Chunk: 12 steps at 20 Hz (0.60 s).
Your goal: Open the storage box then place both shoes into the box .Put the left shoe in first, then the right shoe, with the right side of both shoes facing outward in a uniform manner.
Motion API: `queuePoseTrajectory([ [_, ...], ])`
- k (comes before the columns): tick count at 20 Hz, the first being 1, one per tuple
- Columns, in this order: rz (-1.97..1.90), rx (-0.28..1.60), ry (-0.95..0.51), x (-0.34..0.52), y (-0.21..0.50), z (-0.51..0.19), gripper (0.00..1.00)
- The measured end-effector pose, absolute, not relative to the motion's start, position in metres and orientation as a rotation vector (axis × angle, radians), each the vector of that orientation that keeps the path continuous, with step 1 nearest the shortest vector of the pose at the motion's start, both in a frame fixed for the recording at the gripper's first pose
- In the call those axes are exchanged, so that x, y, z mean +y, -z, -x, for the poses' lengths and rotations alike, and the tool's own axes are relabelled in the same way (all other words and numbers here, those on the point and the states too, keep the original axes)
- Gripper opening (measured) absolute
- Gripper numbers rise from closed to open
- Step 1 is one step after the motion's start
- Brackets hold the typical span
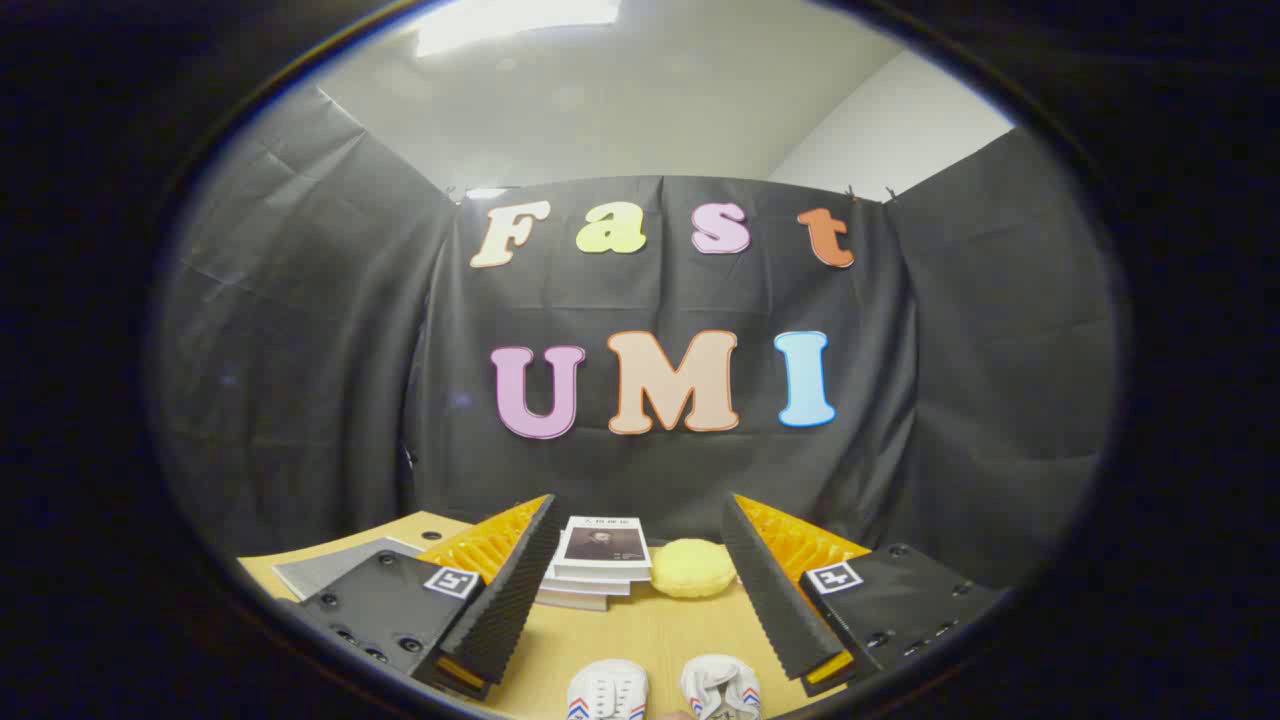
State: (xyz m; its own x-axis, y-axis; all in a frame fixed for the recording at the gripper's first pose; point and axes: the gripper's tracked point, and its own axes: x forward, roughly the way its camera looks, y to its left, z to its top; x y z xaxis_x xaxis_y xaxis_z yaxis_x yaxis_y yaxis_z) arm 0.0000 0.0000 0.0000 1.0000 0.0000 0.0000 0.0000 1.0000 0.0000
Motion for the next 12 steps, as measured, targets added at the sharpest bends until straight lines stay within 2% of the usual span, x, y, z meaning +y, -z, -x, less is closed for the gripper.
queuePoseTrajectory([
  [12, 0.036, 0.001, -0.044, 0.0026, 0.0013, -0.0065, 1.00],
])
